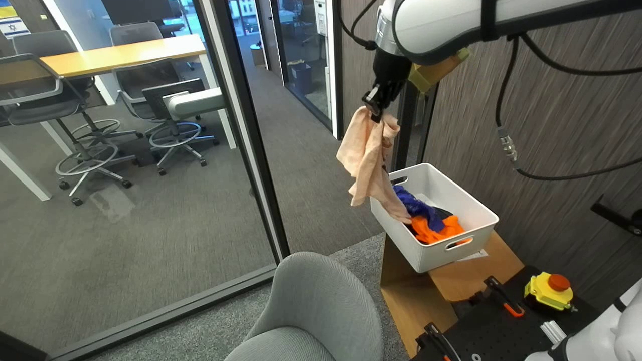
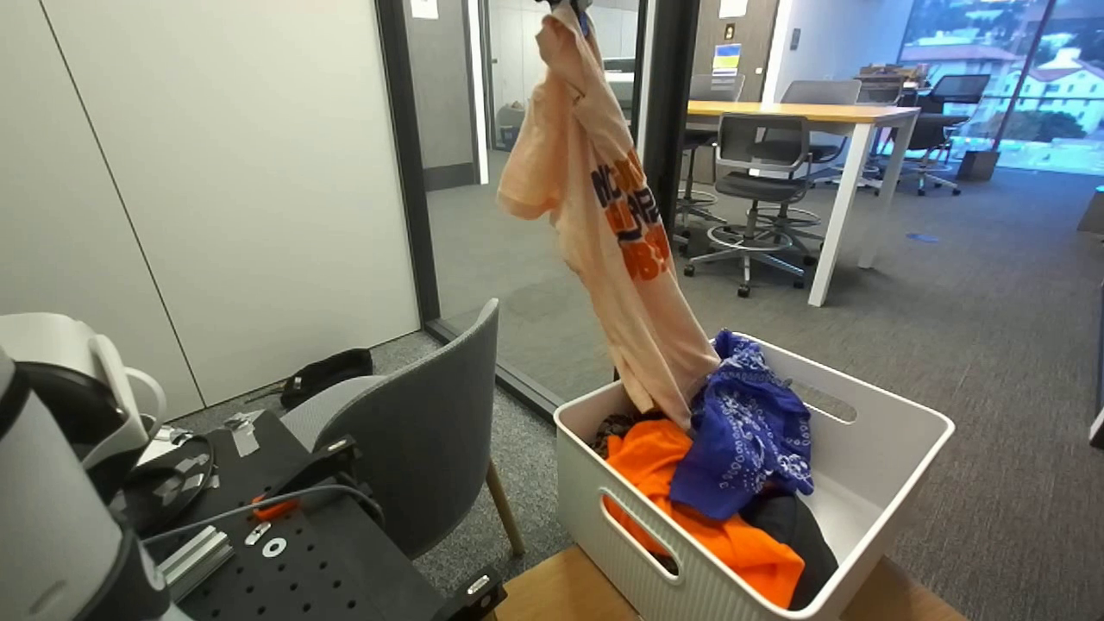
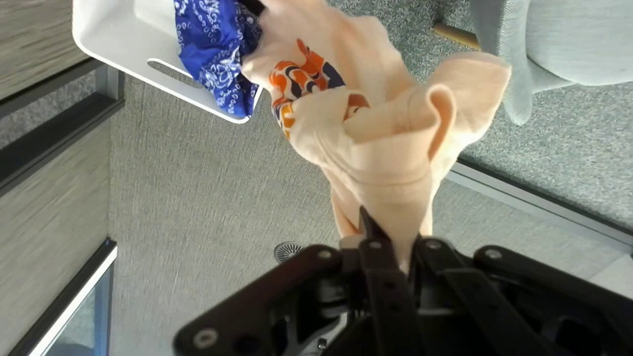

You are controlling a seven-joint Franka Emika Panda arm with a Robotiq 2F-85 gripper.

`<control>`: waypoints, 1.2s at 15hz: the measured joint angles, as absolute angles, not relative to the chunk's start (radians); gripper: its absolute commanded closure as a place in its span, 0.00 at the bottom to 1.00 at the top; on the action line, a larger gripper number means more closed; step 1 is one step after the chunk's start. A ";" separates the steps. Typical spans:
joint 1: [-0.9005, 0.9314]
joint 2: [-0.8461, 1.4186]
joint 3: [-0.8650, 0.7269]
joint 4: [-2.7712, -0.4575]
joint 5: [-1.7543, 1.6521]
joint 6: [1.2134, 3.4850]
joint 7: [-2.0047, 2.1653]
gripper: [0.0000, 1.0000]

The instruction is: Remove the peach shirt from the white bin and hang it on the back of the chair

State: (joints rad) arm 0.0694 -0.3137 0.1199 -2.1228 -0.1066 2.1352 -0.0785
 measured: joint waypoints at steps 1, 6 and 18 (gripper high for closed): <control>0.074 -0.309 0.135 -2.096 -0.117 2.119 -0.065 0.93; 0.081 -0.284 0.171 -1.974 -0.155 2.057 -0.026 0.93; 0.069 -0.241 0.134 -1.895 -0.170 1.998 0.000 0.93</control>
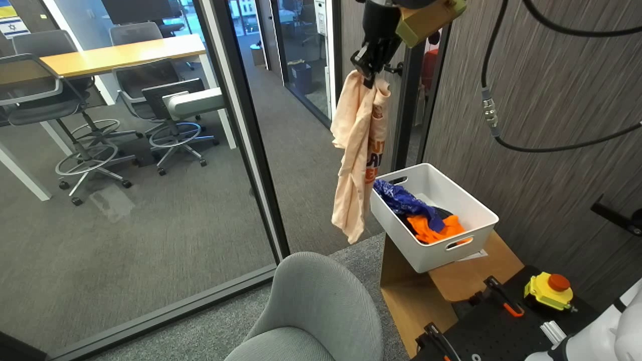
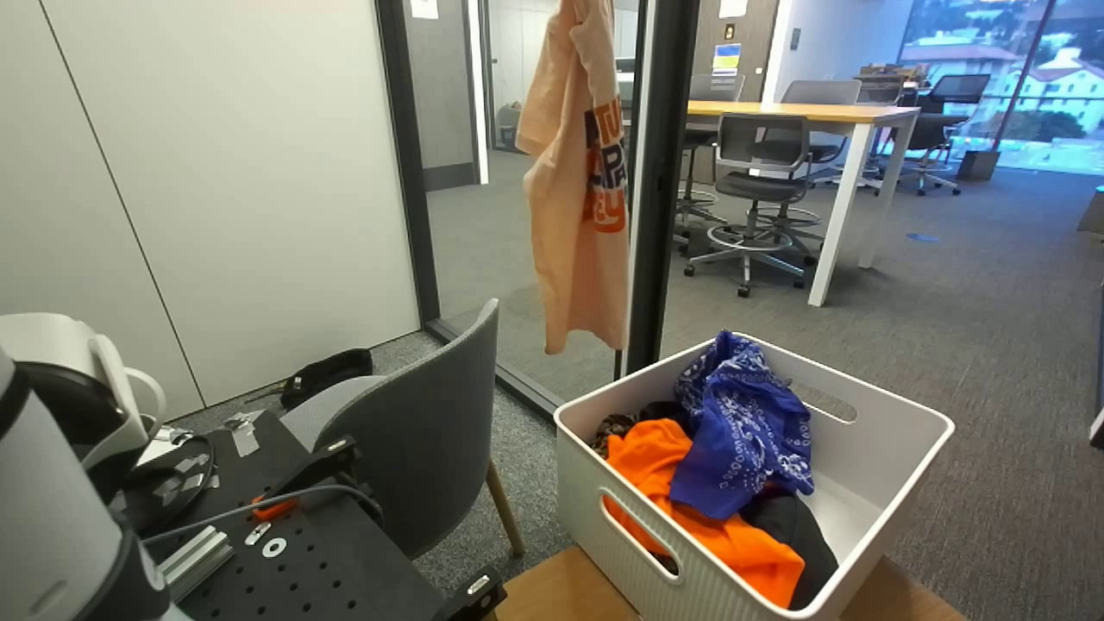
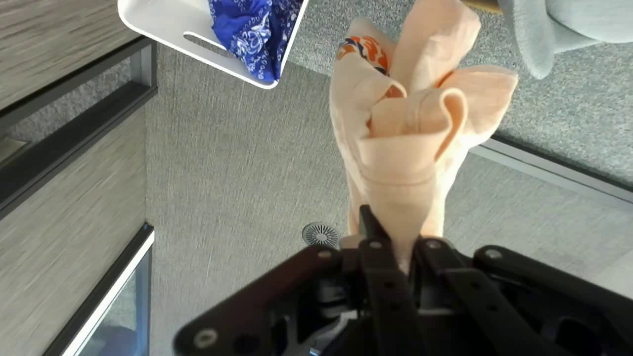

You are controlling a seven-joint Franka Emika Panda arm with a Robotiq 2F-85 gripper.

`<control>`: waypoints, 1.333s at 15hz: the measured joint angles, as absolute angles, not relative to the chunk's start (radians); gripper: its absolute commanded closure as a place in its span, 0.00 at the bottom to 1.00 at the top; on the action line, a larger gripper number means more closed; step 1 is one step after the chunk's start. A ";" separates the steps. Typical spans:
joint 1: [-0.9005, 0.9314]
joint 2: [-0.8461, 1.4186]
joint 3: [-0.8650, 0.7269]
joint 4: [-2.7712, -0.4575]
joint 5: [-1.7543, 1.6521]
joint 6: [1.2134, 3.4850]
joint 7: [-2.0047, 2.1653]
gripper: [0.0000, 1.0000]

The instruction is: Remove the peach shirt from the white bin and hang it on the back of the chair

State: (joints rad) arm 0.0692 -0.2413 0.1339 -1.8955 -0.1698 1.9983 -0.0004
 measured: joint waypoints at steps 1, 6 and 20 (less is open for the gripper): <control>0.068 -0.226 0.126 -1.905 -0.171 2.000 -0.003 0.93; 0.068 -0.138 0.098 -1.981 -0.166 2.043 -0.054 0.93; 0.134 0.061 0.158 -2.071 0.027 2.154 -0.355 0.93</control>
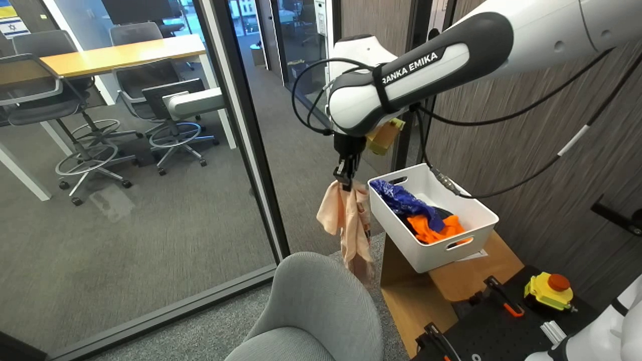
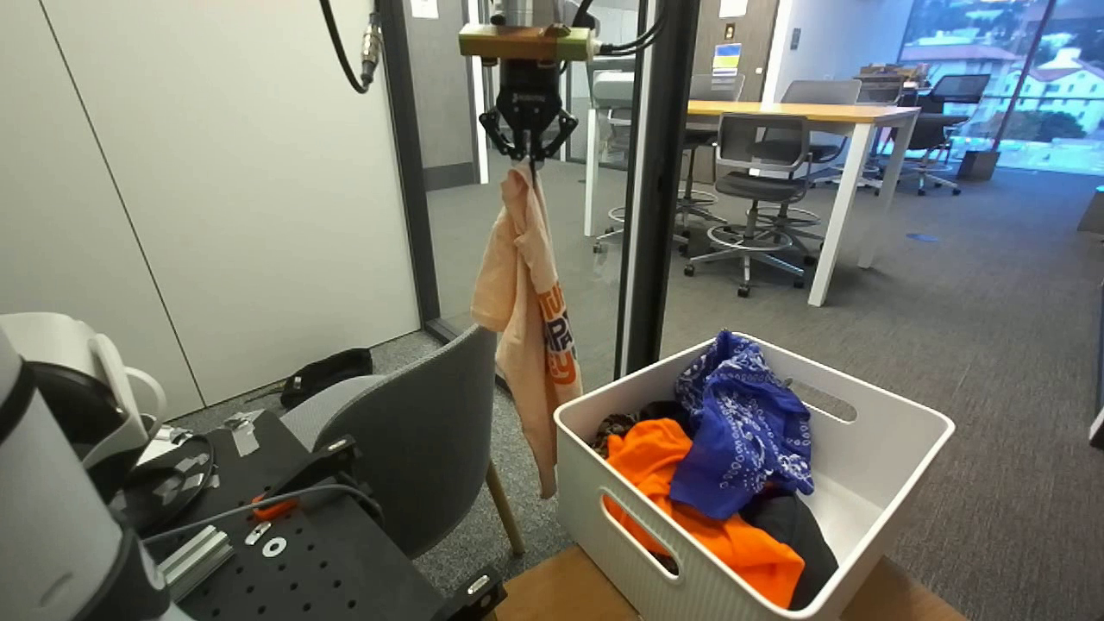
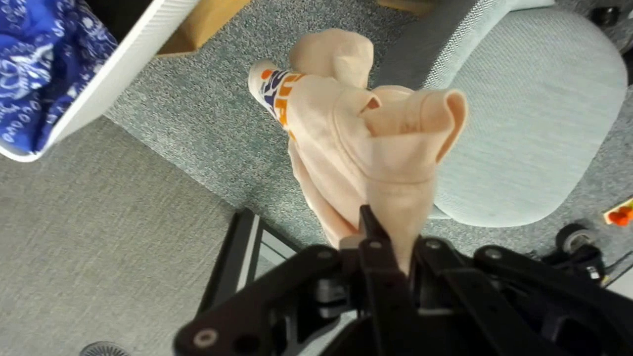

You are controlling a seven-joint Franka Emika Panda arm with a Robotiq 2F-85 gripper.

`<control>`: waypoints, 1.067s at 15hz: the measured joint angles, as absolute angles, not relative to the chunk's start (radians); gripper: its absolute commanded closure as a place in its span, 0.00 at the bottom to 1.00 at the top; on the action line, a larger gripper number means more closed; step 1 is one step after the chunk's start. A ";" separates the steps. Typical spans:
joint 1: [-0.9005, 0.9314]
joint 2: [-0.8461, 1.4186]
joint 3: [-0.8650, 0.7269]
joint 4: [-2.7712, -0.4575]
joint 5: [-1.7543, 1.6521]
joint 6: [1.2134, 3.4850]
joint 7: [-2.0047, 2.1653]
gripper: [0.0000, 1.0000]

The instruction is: Remove the peach shirt from the white bin and hang it on the back of the chair

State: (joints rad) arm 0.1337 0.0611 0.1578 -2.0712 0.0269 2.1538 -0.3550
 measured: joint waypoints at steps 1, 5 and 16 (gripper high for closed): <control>0.145 0.069 0.172 -2.065 0.036 2.154 -0.374 0.93; 0.185 0.106 0.225 -2.029 0.071 2.150 -0.453 0.93; 0.259 0.433 0.358 -1.862 0.095 2.106 -0.633 0.93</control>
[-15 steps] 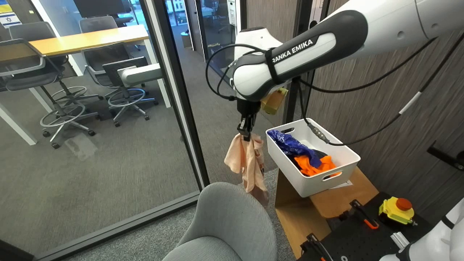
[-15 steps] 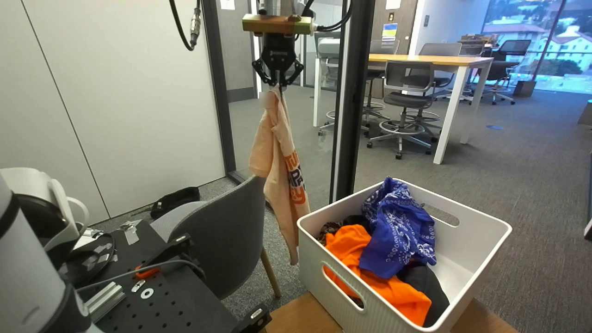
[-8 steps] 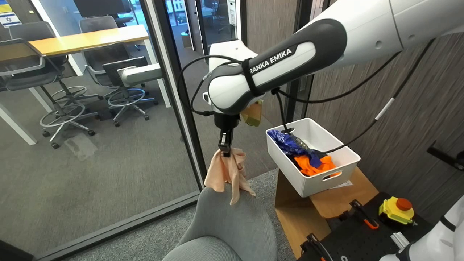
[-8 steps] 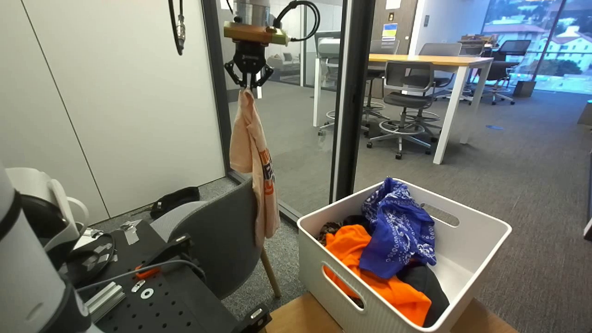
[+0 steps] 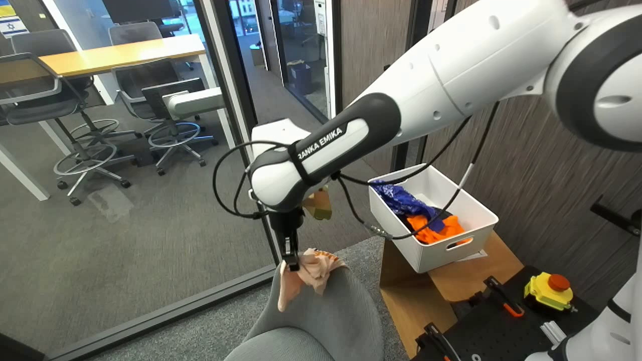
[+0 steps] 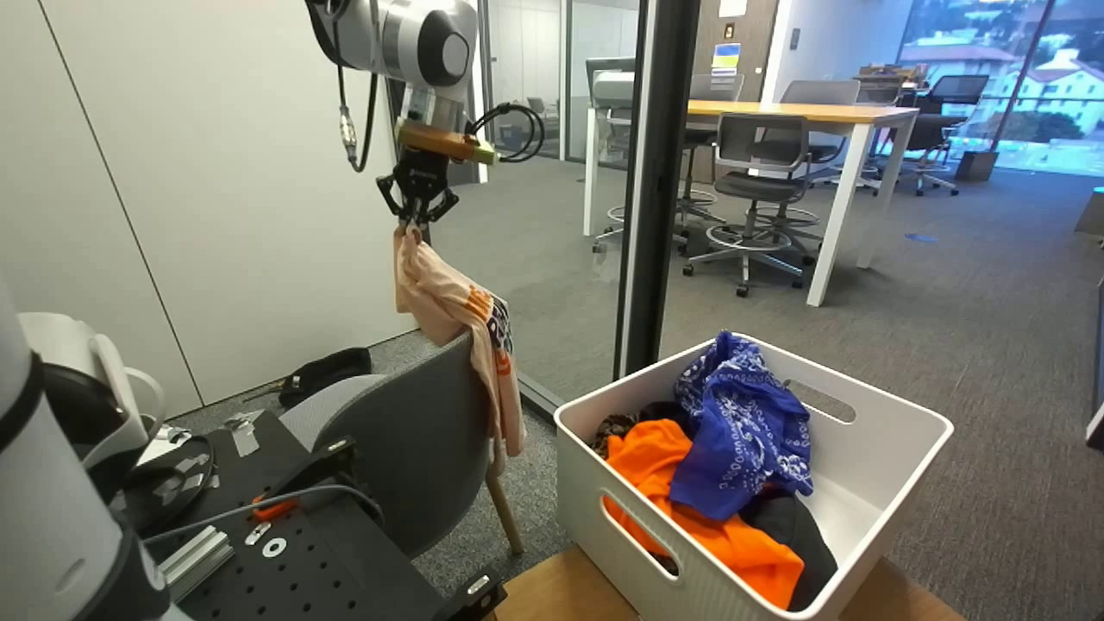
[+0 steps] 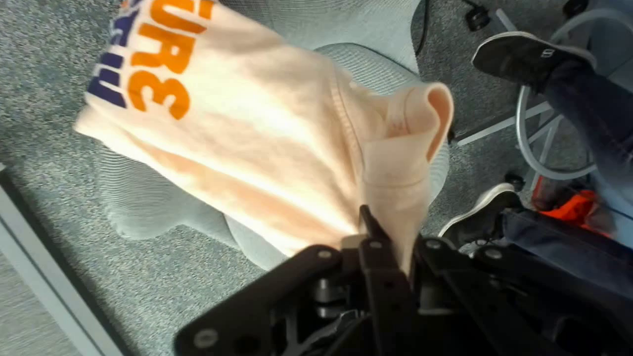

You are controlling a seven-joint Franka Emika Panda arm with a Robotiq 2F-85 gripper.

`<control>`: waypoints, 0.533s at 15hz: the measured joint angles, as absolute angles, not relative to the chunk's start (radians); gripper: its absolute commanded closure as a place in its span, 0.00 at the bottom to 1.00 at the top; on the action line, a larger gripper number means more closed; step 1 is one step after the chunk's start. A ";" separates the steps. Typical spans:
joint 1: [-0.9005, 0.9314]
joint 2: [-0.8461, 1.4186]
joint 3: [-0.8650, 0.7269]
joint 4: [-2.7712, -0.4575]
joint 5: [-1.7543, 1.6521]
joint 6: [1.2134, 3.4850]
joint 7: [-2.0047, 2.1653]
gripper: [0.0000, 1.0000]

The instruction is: Remove the peach shirt from the white bin and hang it on the back of the chair

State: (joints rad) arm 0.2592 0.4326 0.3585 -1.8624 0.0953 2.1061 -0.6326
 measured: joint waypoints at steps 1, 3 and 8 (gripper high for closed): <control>0.270 0.470 0.364 -1.848 0.093 2.106 -0.637 0.93; 0.292 0.543 0.372 -1.818 0.087 2.106 -0.644 0.93; 0.343 0.693 0.382 -1.737 0.055 2.087 -0.650 0.93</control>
State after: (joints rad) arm 0.3427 0.6934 0.3824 -1.7373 0.0548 2.0875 -0.6500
